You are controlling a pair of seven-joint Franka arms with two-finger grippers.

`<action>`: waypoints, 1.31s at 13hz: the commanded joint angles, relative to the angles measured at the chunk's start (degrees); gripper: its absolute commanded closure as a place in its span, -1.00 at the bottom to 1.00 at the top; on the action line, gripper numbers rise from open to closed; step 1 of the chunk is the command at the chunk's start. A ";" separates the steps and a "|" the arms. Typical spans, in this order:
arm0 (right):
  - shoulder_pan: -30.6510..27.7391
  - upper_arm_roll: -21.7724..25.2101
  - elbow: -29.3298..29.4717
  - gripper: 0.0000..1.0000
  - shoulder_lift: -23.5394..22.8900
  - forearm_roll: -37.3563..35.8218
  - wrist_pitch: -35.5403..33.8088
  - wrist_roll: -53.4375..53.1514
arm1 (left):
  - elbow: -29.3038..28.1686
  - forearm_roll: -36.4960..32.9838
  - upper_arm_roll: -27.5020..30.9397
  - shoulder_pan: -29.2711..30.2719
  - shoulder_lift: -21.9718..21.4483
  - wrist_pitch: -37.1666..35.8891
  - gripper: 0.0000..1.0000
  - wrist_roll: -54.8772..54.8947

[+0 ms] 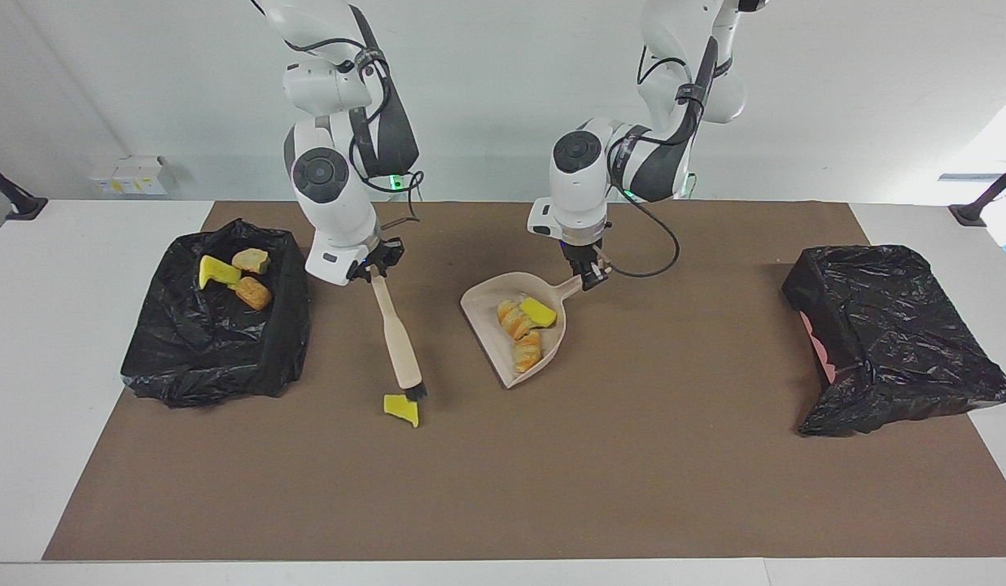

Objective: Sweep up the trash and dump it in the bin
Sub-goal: 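Sweep the last sponge piece into the dustpan with the right gripper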

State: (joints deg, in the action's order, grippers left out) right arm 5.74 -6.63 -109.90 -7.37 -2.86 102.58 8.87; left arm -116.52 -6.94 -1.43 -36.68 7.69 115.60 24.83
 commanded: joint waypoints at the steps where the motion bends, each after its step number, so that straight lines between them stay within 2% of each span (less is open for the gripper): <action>1: -0.82 -0.31 7.93 1.00 -7.55 -7.13 -1.07 -3.06 | 0.86 -0.61 -0.16 0.12 -0.21 -2.75 1.00 -0.83; 4: -0.82 -0.31 15.74 1.00 -15.02 -14.51 -1.77 -3.51 | 1.12 -0.70 -0.16 0.03 -0.30 -5.29 1.00 -0.74; 6: -0.73 -0.75 19.02 1.00 -18.38 -15.51 -2.74 -3.51 | 1.12 -0.70 -0.16 -0.06 -0.30 -5.74 1.00 -0.83; 11: 0.58 -0.84 15.69 1.00 -18.12 -4.55 -5.28 -3.42 | 0.86 -0.70 -0.16 -0.06 -0.48 -5.74 1.00 -0.83; 17: 6.38 -1.37 9.80 1.00 -15.05 4.86 -5.47 -3.51 | -0.20 -0.61 -0.16 0.38 -0.65 -3.64 1.00 -0.83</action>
State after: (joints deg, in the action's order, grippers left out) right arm 10.68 -7.38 -96.71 -25.00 -1.38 97.65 6.78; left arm -115.86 -6.94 -1.49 -36.68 7.68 111.47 24.71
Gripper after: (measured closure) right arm 0.722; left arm 0.683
